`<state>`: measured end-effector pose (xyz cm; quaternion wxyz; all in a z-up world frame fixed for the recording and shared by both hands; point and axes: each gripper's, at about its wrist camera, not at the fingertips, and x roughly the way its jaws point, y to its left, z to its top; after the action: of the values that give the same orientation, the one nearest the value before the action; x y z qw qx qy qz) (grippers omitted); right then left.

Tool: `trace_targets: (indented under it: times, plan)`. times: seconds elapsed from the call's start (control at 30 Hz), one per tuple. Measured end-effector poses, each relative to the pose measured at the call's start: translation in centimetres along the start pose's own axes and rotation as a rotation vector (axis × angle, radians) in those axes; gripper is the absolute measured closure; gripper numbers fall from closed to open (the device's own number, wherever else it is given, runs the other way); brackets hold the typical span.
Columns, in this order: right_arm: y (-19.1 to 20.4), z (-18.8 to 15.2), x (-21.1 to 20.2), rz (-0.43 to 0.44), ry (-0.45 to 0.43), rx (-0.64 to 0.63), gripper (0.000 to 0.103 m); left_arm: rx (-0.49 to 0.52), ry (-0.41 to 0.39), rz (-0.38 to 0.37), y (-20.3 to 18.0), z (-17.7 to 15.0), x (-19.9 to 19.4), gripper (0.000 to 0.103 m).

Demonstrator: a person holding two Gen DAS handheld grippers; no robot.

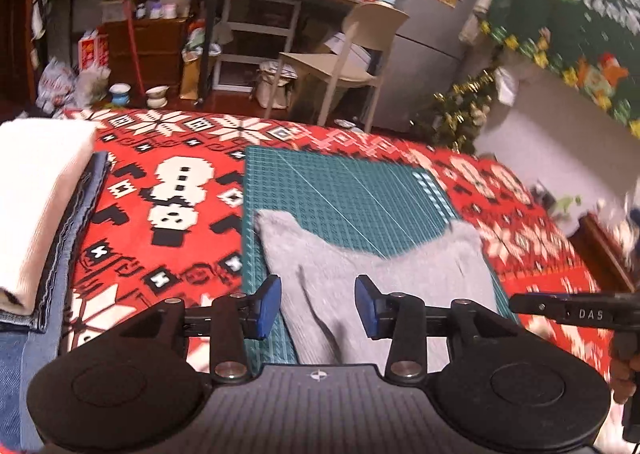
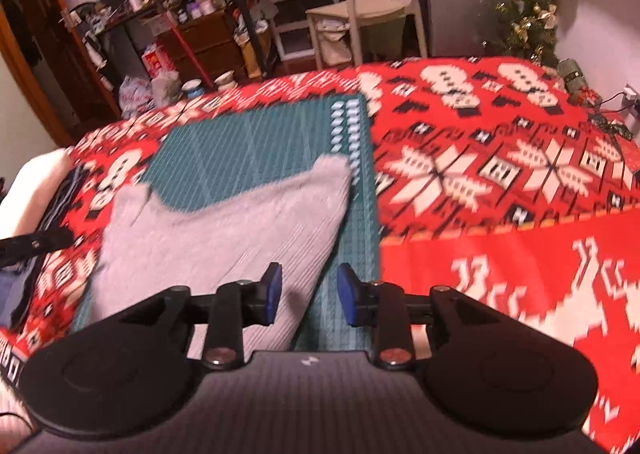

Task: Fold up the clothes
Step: 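Open both tools and release the shirt, then hover over it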

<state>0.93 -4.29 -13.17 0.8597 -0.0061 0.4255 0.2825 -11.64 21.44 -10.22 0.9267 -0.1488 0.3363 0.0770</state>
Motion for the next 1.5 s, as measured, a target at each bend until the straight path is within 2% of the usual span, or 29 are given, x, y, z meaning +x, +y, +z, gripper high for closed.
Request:
trace_targets:
  times: [0.13, 0.23, 0.27, 0.4, 0.47, 0.6, 0.63, 0.77, 0.83, 1.2, 1.37, 1.4, 1.5]
  plan:
    - [1.6, -2.0, -1.4, 0.022, 0.021, -0.011, 0.056, 0.023, 0.027, -0.006, -1.4, -1.8, -0.5, 0.050]
    - [2.8, -3.4, -2.2, 0.034, 0.028, -0.035, 0.046, 0.018, 0.056, -0.014, -2.0, -3.2, -0.8, 0.050]
    - [3.1, -3.9, -2.6, 0.036, 0.025, -0.044, 0.041, 0.021, 0.061, -0.003, -2.2, -3.4, -0.9, 0.050]
    - [4.0, -5.0, -3.7, 0.033, 0.014, -0.062, 0.034, 0.036, 0.080, 0.039, -3.0, -4.4, -1.5, 0.043]
    - [4.4, -5.4, -4.4, 0.026, 0.009, -0.075, 0.025, 0.055, 0.077, 0.058, -3.6, -5.0, -2.2, 0.041]
    - [5.1, -5.8, -5.8, 0.034, -0.014, -0.107, 0.013, 0.082, 0.061, 0.071, -4.4, -5.3, -3.2, 0.033]
    - [5.3, -5.9, -6.1, 0.037, -0.019, -0.111, 0.010, 0.091, 0.056, 0.072, -4.5, -5.4, -3.5, 0.029]
    - [5.8, -6.0, -6.7, 0.016, -0.008, -0.117, 0.001, 0.134, 0.043, 0.068, -5.3, -5.6, -4.2, 0.024]
    - [6.0, -6.2, -7.0, -0.012, -0.012, -0.123, 0.001, 0.143, 0.044, 0.060, -5.6, -5.8, -4.4, 0.019]
    - [6.6, -7.0, -7.5, -0.074, -0.006, -0.143, 0.001, 0.149, 0.055, 0.090, -5.9, -6.2, -4.3, 0.019]
    - [6.2, -6.5, -7.6, -0.069, 0.003, -0.116, 0.001, 0.168, 0.101, 0.092, -6.2, -5.8, -3.7, 0.015]
    - [6.0, -6.4, -7.7, -0.062, 0.000, -0.113, 0.001, 0.172, 0.110, 0.088, -6.2, -5.7, -3.6, 0.013]
    - [5.4, -5.9, -7.9, -0.041, -0.036, -0.097, 0.001, 0.182, 0.118, 0.002, -6.1, -5.5, -3.3, 0.012]
